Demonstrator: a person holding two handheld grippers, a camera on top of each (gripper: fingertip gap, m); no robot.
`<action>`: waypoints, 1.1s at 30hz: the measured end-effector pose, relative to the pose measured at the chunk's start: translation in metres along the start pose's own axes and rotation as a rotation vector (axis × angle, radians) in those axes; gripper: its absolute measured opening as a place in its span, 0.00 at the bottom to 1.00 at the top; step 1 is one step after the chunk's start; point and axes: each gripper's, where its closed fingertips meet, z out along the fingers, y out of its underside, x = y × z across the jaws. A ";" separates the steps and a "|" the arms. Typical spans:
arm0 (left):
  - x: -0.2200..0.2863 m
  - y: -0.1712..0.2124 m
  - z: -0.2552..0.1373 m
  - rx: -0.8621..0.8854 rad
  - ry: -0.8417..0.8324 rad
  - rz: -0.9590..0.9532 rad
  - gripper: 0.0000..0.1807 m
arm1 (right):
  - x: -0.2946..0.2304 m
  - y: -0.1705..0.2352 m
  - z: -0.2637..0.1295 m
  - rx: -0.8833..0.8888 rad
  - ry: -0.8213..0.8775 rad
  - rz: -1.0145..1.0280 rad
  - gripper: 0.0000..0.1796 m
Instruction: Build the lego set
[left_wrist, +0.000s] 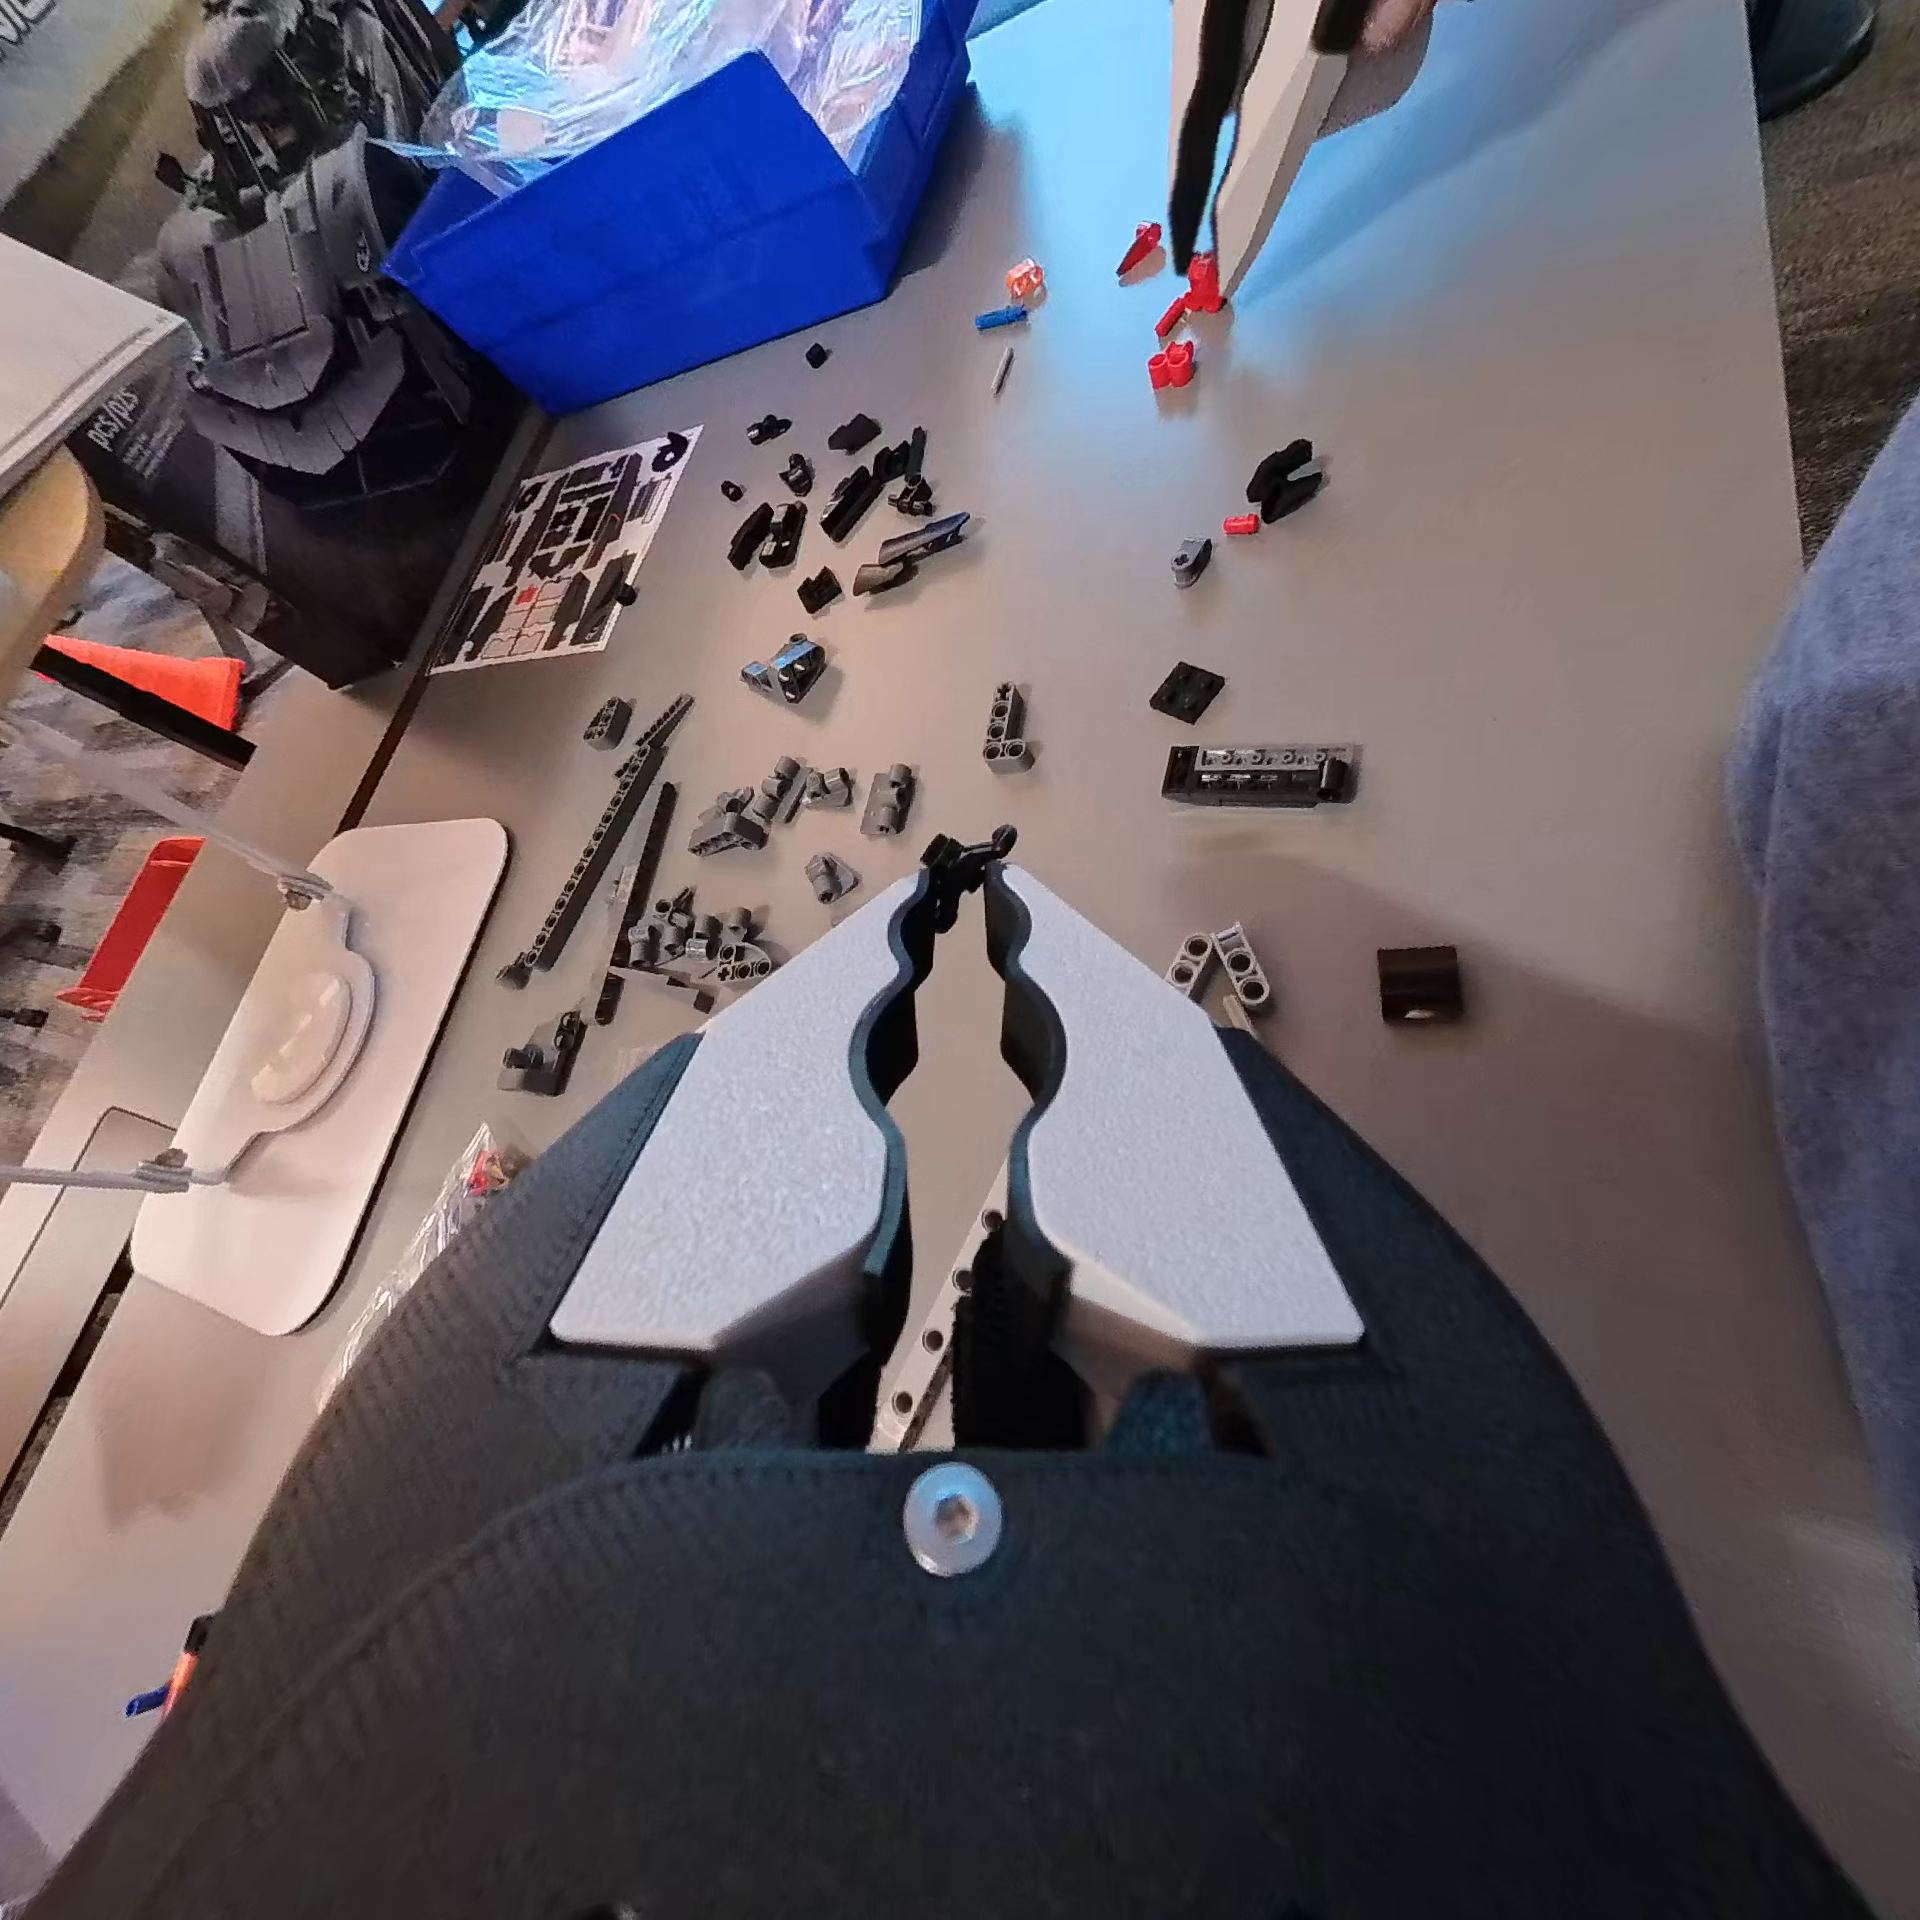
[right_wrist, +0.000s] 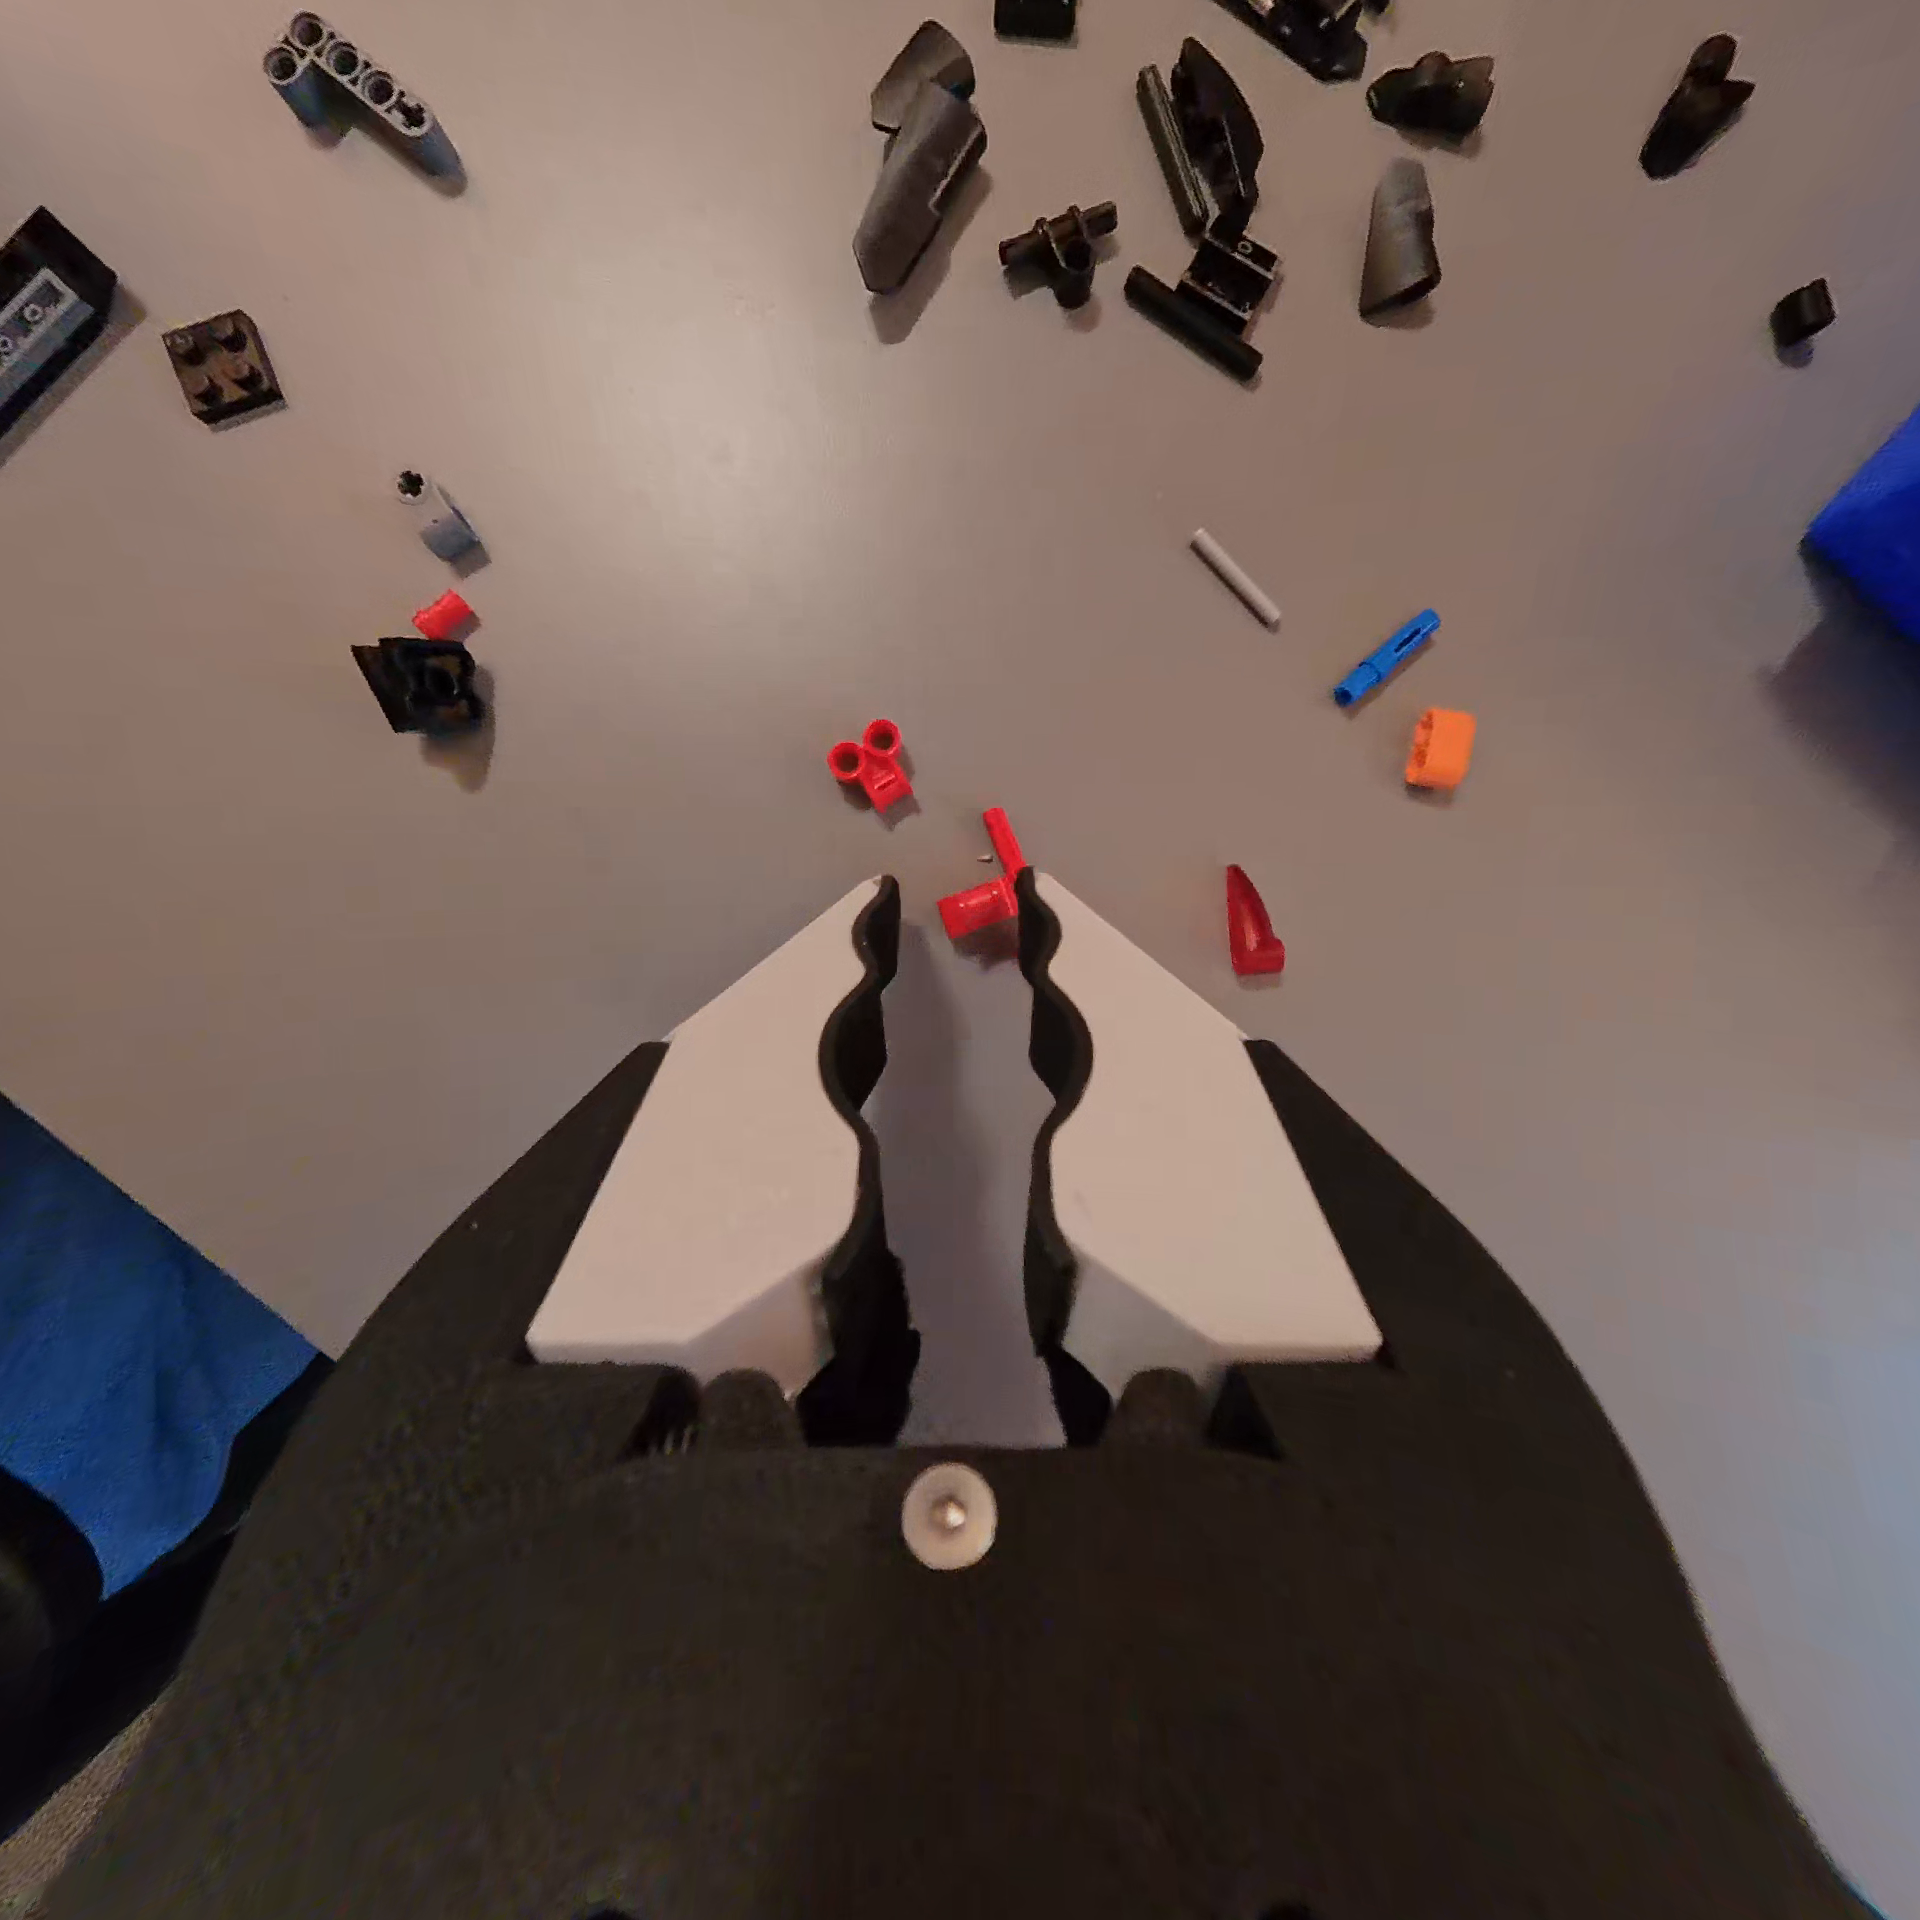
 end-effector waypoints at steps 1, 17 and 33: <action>0.000 0.000 0.000 0.001 0.001 0.001 0.04 | 0.000 -0.001 0.001 -0.001 0.004 0.003 0.11; 0.001 0.001 -0.001 0.008 -0.001 -0.009 0.04 | -0.010 -0.010 0.001 0.005 -0.031 -0.015 0.06; -0.013 0.018 -0.032 -0.022 -0.094 -0.072 0.04 | -0.012 -0.026 -0.009 0.058 -0.005 -0.027 0.07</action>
